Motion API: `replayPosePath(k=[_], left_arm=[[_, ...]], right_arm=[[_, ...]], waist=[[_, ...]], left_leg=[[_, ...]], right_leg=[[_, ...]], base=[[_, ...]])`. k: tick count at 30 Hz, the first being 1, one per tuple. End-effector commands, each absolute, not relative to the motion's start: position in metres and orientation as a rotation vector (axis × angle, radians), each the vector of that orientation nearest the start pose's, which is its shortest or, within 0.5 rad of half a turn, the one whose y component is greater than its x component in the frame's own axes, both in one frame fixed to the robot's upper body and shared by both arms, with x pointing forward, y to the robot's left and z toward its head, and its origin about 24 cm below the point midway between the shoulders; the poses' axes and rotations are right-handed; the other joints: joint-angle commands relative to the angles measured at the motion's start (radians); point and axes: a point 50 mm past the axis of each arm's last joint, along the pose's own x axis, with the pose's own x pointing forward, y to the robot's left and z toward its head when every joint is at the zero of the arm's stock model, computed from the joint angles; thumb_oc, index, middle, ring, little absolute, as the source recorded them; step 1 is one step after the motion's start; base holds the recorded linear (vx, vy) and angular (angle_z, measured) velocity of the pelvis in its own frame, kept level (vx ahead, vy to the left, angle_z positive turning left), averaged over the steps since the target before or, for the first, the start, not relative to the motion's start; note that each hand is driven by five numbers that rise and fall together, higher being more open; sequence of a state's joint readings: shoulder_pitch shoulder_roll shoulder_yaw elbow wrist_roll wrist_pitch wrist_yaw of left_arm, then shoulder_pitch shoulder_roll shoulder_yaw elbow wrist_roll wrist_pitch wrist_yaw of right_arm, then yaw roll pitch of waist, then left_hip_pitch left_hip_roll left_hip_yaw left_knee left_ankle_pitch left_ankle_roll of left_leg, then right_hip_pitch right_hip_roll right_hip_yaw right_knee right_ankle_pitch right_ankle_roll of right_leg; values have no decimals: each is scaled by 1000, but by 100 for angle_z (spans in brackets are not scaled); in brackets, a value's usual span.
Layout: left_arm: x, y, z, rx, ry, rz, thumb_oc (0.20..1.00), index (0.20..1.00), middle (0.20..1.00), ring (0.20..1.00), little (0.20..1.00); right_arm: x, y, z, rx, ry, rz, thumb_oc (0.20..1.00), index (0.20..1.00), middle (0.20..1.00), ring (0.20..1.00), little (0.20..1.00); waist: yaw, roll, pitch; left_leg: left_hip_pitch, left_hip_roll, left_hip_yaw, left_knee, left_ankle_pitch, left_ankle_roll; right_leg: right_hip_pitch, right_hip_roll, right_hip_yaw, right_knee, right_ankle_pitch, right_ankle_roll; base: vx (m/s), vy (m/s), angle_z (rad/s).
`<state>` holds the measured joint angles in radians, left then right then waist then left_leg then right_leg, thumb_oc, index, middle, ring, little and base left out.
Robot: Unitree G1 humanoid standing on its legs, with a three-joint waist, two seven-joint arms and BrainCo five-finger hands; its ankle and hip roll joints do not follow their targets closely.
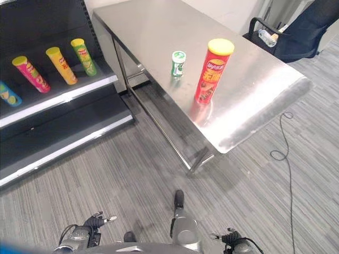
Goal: Put the goods on the table back onto the shelves and tidy them up.
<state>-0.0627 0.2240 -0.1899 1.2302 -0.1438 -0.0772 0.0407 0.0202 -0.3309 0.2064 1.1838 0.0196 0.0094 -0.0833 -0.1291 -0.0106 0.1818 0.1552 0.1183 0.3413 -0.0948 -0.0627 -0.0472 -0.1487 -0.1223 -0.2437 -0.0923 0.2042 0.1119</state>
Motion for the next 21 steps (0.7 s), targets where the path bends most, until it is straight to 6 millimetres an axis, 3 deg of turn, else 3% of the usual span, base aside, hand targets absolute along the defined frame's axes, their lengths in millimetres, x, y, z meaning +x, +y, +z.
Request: replayPosePath(k=[1,8,11,15,17,19,20,21], left_arm=[[140,237,-146,260,1044,110,1000,1000,1000,1000,1000],[146,231,-145,239,1023,104,1000,1000,1000,1000,1000],[149,231,-143,219,1007,111,1000,1000,1000,1000,1000],[154,231,-141,223,986,109,1000,1000,1000,1000,1000],[152,231,-142,222,1000,110,1000,1000,1000,1000,1000],[146,231,-144,227,1018,108,1000,1000,1000,1000,1000],[146,231,-144,227,1018,108,1000,1000,1000,1000,1000],[142,232,-146,245,1039,104,1000,1000,1000,1000,1000]], right_arm=[[106,-274,-144,-474,1156,-125,1000,1000,1000,1000,1000],[109,-280,-141,-469,1138,-147,1000,1000,1000,1000,1000],[101,-283,-143,-479,1169,-151,1000,1000,1000,1000,1000],[96,-287,-143,-499,1194,-159,1000,1000,1000,1000,1000],[90,-290,-144,-496,1220,-181,1000,1000,1000,1000,1000],[84,-293,-144,-489,1238,-201,1000,1000,1000,1000,1000],[84,-293,-144,-489,1238,-201,1000,1000,1000,1000,1000],[78,-299,-144,-481,1259,-233,1000,1000,1000,1000,1000]], waist=[[-4,-35,30],[-6,-26,20],[-1,-24,31],[11,-44,62],[-2,-34,62],[-1,-27,55],[0,-28,55],[-4,-19,44]], left_leg=[[-40,-43,60,34,54,-59],[-68,2,58,145,36,-91],[-111,46,38,283,67,-125],[-221,75,-31,514,161,-165],[-222,125,12,453,168,-163],[-190,121,33,334,130,-142],[-188,120,34,332,131,-142],[-195,123,40,185,150,-136]], right_leg=[[38,-61,20,29,-90,81],[86,-37,-3,25,-132,49],[131,-18,-16,32,-176,17],[181,-10,-21,33,-210,-23],[198,0,-30,15,-214,-18],[200,-1,-21,10,-213,-3],[200,-2,-21,10,-213,-2],[194,-6,-17,5,-216,14]], base=[[138,-202,36],[89,-155,16],[78,-181,13],[38,-125,12],[80,26,4],[110,88,-6],[105,135,-36],[90,137,-23]])
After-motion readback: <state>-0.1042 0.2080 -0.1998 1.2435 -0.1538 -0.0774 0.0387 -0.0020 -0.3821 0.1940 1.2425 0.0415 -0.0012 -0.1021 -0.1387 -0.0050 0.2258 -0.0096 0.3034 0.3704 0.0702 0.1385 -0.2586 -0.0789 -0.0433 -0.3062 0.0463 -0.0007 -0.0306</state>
